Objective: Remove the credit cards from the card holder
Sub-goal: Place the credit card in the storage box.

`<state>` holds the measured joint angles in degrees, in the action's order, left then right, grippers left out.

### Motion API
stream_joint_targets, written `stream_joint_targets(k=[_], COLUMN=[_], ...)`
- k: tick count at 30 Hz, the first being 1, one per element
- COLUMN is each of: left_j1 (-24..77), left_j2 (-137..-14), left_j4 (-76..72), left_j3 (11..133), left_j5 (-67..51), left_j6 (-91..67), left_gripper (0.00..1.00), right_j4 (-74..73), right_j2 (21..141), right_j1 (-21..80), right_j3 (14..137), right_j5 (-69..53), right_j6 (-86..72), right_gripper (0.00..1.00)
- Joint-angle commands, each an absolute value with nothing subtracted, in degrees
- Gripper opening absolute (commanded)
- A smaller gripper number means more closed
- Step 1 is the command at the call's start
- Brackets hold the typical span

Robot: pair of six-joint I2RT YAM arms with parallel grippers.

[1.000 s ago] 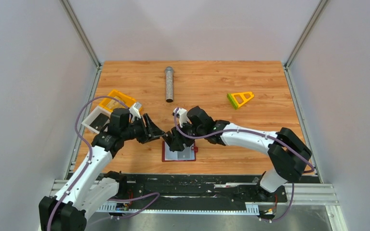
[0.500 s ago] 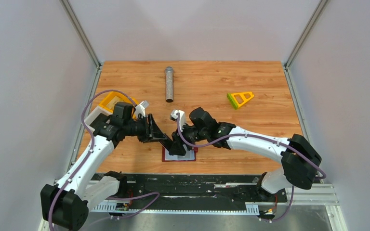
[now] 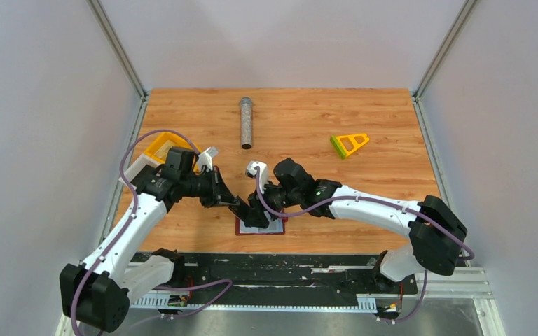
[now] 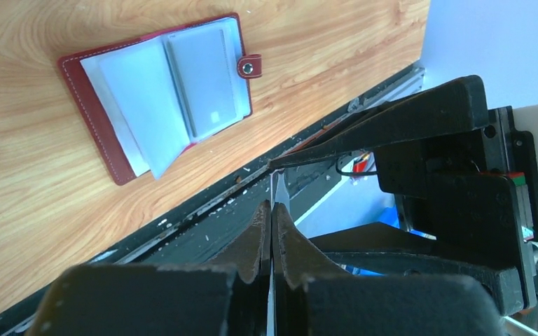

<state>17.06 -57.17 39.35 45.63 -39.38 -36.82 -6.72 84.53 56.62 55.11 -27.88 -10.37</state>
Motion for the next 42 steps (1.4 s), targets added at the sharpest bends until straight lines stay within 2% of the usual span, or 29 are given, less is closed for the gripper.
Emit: stream_joint_targets(k=[1, 7, 18, 26, 29, 42], left_j1=[16.5, 12.5, -9.8, -16.8, -19.7, -26.3], left_j2=[-57.9, -57.3, -56.2, -54.2, -52.5, -59.1], left_j4=[42.2, 39.4, 30.7, 24.6, 20.1, 13.0], left_j3=[49.0, 50.6, 53.0, 52.2, 49.3, 44.8], left_j5=[-32.6, -27.6, -18.7, -1.8, 1.0, 3.7], left_j6=[-34.3, -35.6, -35.1, -34.0, -35.5, -36.3], left_gripper=[0.0, 0.0, 0.0, 0.0, 0.0, 0.0], right_j4=[-6.9, -6.6, -5.1, -5.0, -5.3, -5.2], right_j2=[83.1, 80.8, 71.0, 70.3, 70.7, 69.2], right_j1=[56.7, 56.8, 56.7, 56.7, 56.6, 52.4], right_j3=[55.3, 54.9, 51.2, 50.1, 50.4, 49.2], right_j5=[-25.2, -23.8, -21.8, -21.0, -21.3, -25.6], right_j6=[-11.6, -15.5, -19.7, -19.9, -19.7, -19.3], right_gripper=[0.65, 0.78, 1.0, 1.0, 1.0, 1.0])
